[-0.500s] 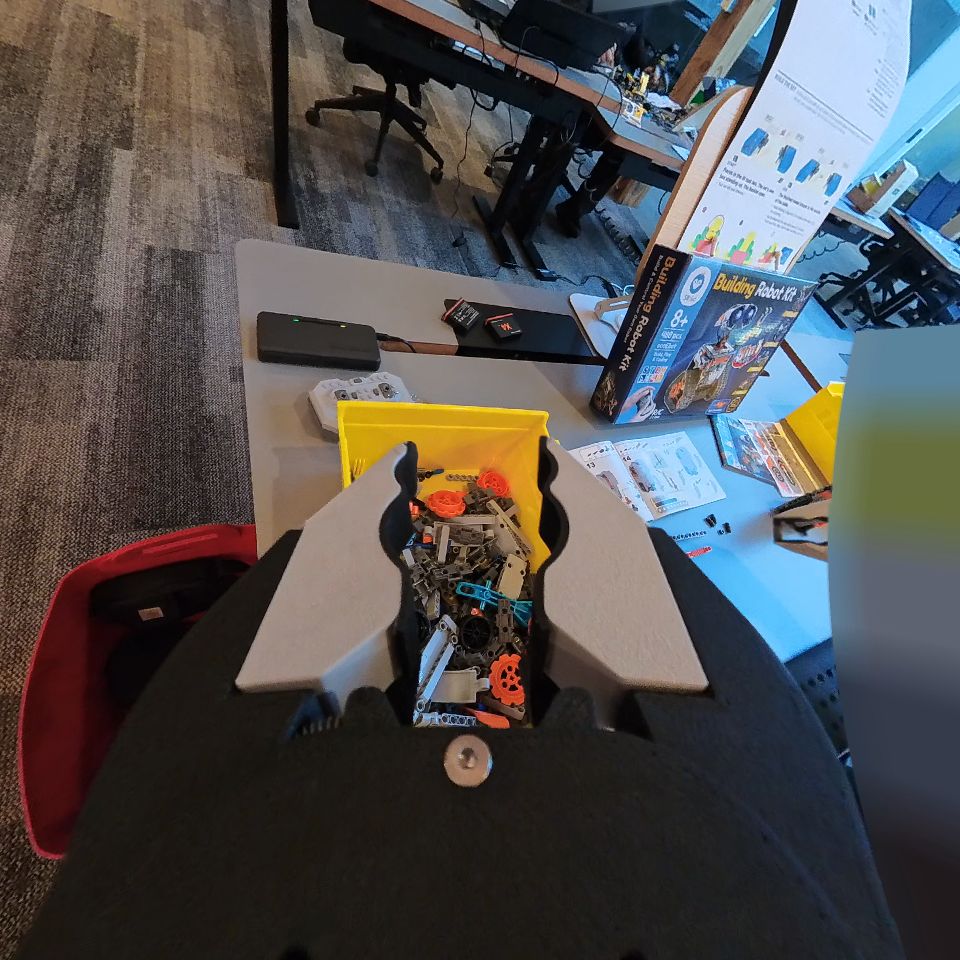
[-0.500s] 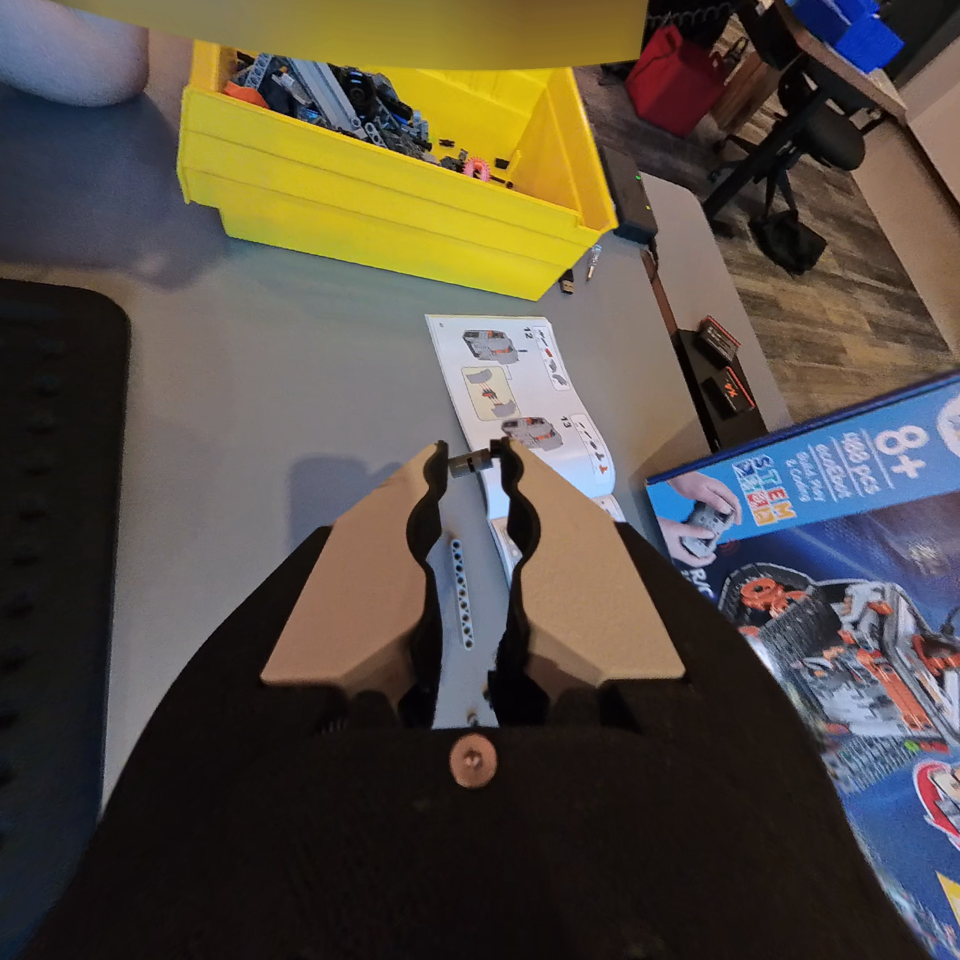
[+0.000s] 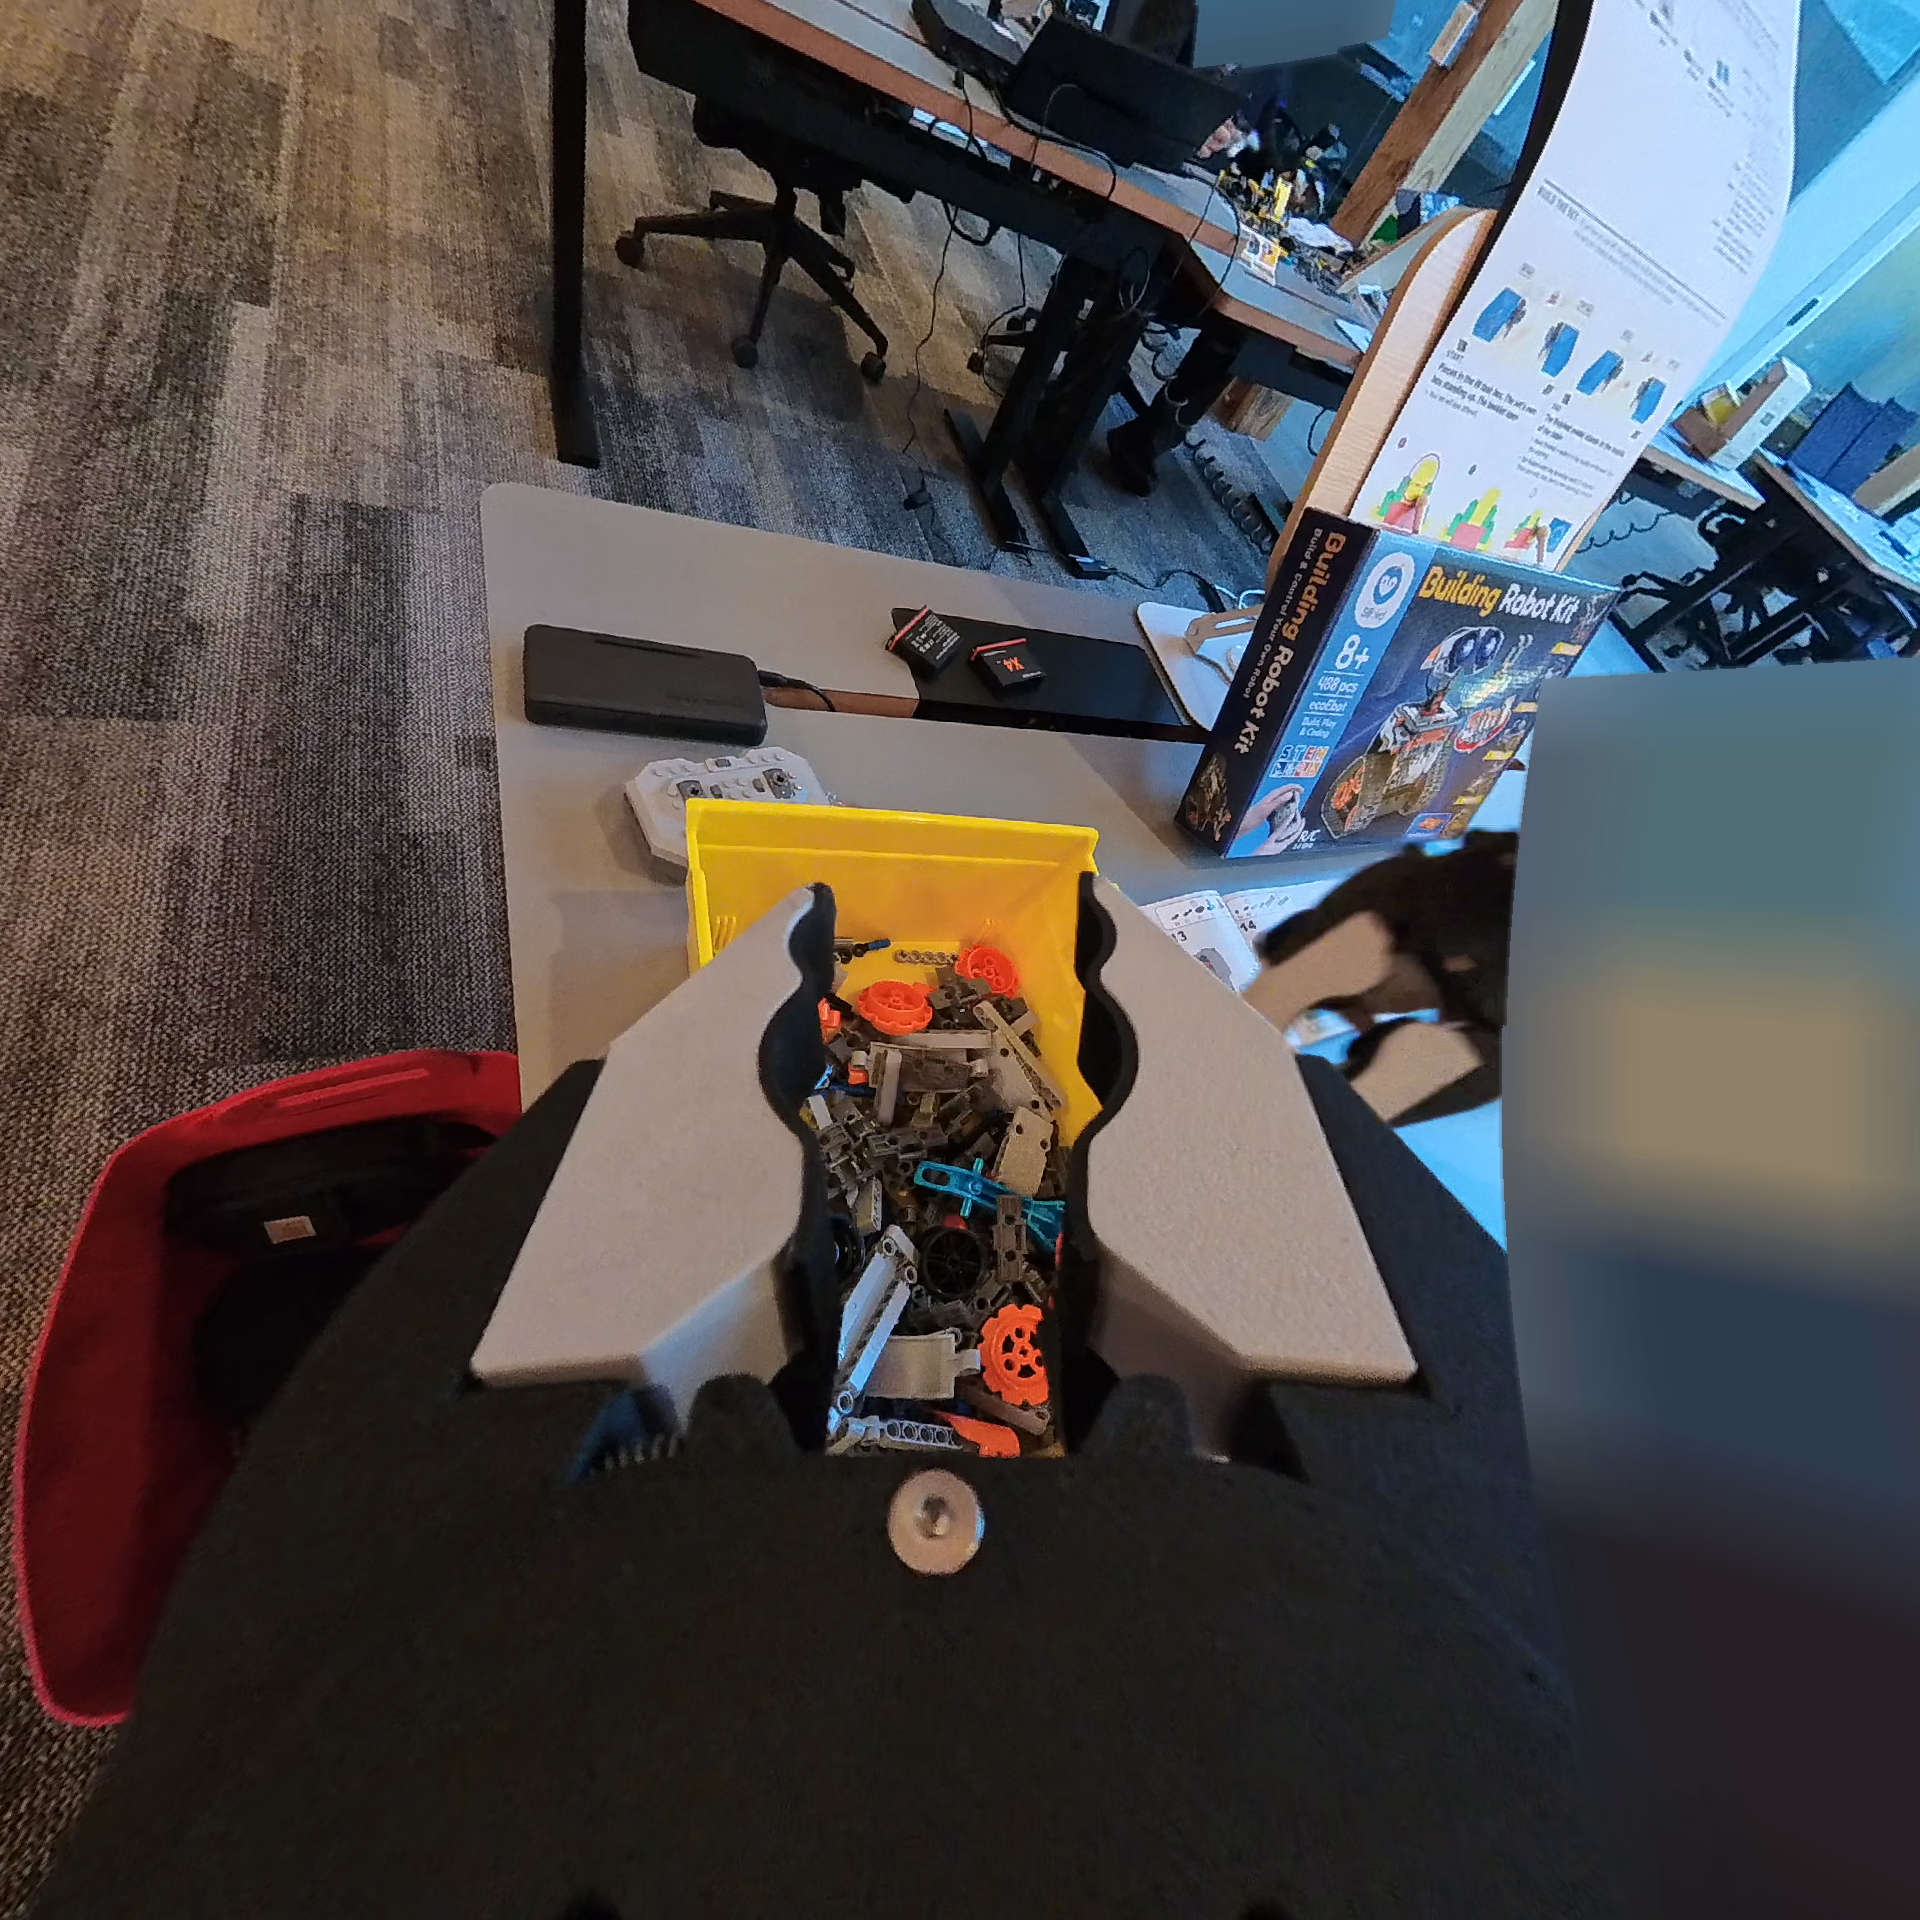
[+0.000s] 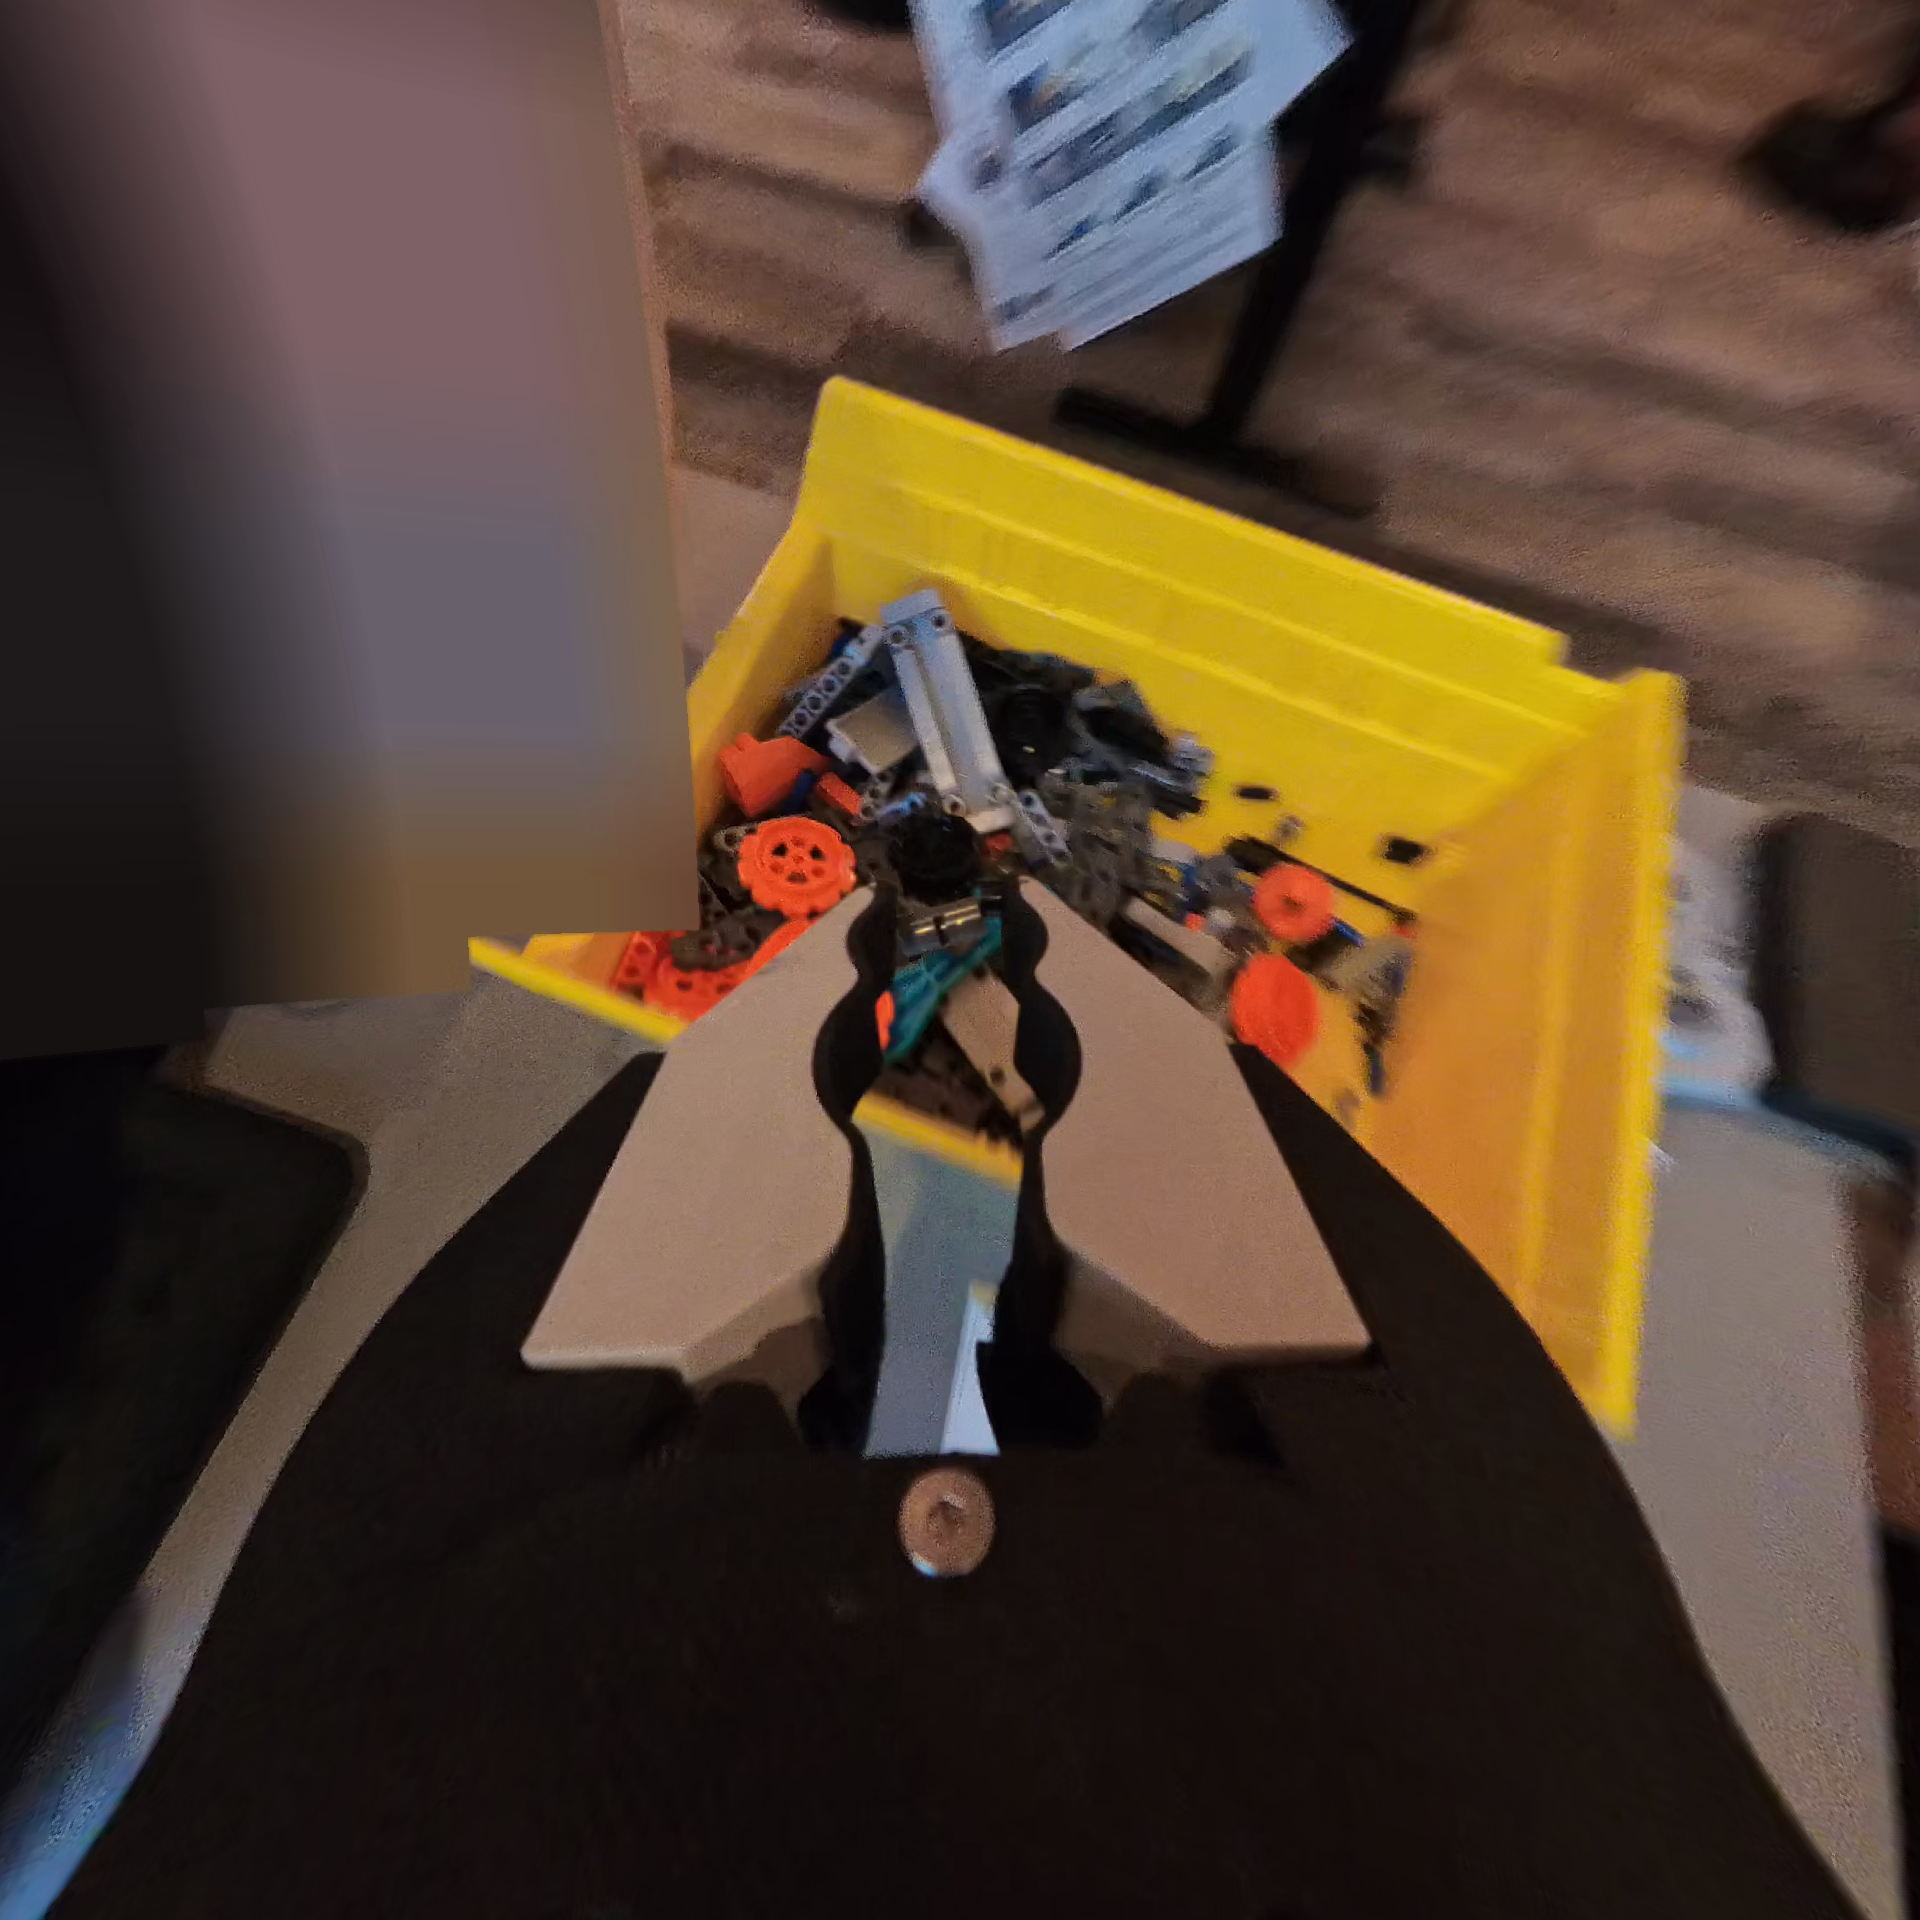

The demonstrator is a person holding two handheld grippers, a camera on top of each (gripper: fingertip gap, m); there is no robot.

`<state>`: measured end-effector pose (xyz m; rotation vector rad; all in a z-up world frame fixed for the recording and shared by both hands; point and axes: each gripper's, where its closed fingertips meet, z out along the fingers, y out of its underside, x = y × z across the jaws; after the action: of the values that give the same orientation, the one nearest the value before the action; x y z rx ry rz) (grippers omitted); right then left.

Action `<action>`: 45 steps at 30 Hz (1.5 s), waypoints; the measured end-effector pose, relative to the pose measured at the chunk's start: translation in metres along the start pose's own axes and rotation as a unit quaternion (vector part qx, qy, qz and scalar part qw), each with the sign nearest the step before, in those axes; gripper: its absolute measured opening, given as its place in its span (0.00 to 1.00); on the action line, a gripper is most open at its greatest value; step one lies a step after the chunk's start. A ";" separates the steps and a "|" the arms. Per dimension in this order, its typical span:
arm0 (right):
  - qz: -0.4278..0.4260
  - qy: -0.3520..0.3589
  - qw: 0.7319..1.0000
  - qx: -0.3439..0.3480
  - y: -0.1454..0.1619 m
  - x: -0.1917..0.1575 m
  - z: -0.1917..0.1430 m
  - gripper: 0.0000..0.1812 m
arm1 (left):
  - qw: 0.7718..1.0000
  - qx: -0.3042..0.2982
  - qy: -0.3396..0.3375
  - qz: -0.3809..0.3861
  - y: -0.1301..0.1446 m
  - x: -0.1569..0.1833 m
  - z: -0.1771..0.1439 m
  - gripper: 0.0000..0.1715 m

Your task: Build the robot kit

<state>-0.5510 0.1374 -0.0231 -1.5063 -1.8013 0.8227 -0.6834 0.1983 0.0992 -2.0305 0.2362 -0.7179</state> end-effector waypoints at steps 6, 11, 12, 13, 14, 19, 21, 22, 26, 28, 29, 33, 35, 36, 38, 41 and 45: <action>-0.008 -0.124 0.979 -0.164 0.030 0.007 0.092 0.15 | 1.000 -0.011 0.015 -0.010 0.002 -0.004 0.005 0.25; 0.083 -0.152 0.969 -0.174 0.022 0.033 0.108 0.18 | 1.000 -0.004 0.022 -0.011 0.002 -0.003 -0.001 0.25; 0.100 -0.145 0.972 -0.159 0.015 0.044 0.110 0.17 | 1.000 0.000 0.023 -0.011 0.001 -0.003 -0.003 0.25; 0.103 -0.117 0.977 -0.149 0.010 0.061 0.113 0.17 | 1.000 0.005 0.024 -0.011 0.000 -0.003 -0.005 0.25; 0.092 -0.078 0.982 -0.142 0.007 0.080 0.117 0.17 | 1.000 0.009 0.024 -0.011 -0.001 -0.003 -0.007 0.25; -0.018 -0.035 0.986 -0.161 0.008 0.109 0.142 0.13 | 0.999 0.018 0.024 -0.017 -0.002 -0.007 -0.012 0.25; -0.063 -0.036 0.978 -0.195 0.019 0.113 0.154 0.12 | 0.999 0.018 0.024 -0.018 -0.002 -0.007 -0.012 0.26; -0.080 -0.046 0.976 -0.197 0.021 0.112 0.160 0.12 | 0.999 0.018 0.025 -0.018 -0.002 -0.007 -0.012 0.26; -0.041 -0.047 0.977 -0.203 0.025 0.117 0.180 0.10 | 0.999 0.019 0.028 -0.018 -0.002 -0.007 -0.013 0.26; 0.006 -0.051 0.974 -0.222 0.031 0.116 0.186 0.10 | 0.999 0.020 0.029 -0.020 -0.003 -0.008 -0.013 0.26; 0.014 -0.050 0.973 -0.224 0.034 0.117 0.188 0.09 | 0.999 0.021 0.030 -0.020 -0.003 -0.008 -0.013 0.26; 0.035 -0.032 0.971 -0.233 0.040 0.122 0.193 0.08 | 0.999 0.023 0.031 -0.019 -0.003 -0.007 -0.014 0.25; 0.070 -0.040 0.970 -0.229 0.037 0.118 0.195 0.07 | 0.999 0.022 0.031 -0.019 -0.003 -0.007 -0.014 0.25; 0.087 -0.041 0.968 -0.231 0.037 0.117 0.195 0.07 | 0.999 0.021 0.031 -0.019 -0.003 -0.007 -0.014 0.25; 0.107 -0.034 0.966 -0.235 0.036 0.119 0.197 0.08 | 0.999 0.022 0.031 -0.020 -0.003 -0.008 -0.014 0.25; 0.110 -0.017 0.963 -0.245 0.039 0.121 0.197 0.06 | 0.999 0.021 0.031 -0.020 -0.002 -0.008 -0.014 0.25; 0.053 -0.012 0.963 -0.262 0.044 0.120 0.194 0.07 | 0.999 0.021 0.030 -0.021 -0.002 -0.009 -0.014 0.26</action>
<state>-0.6965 0.2505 -0.1645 -1.9394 -2.0773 0.4228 -0.6988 0.1929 0.1032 -1.9809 0.2115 -0.8051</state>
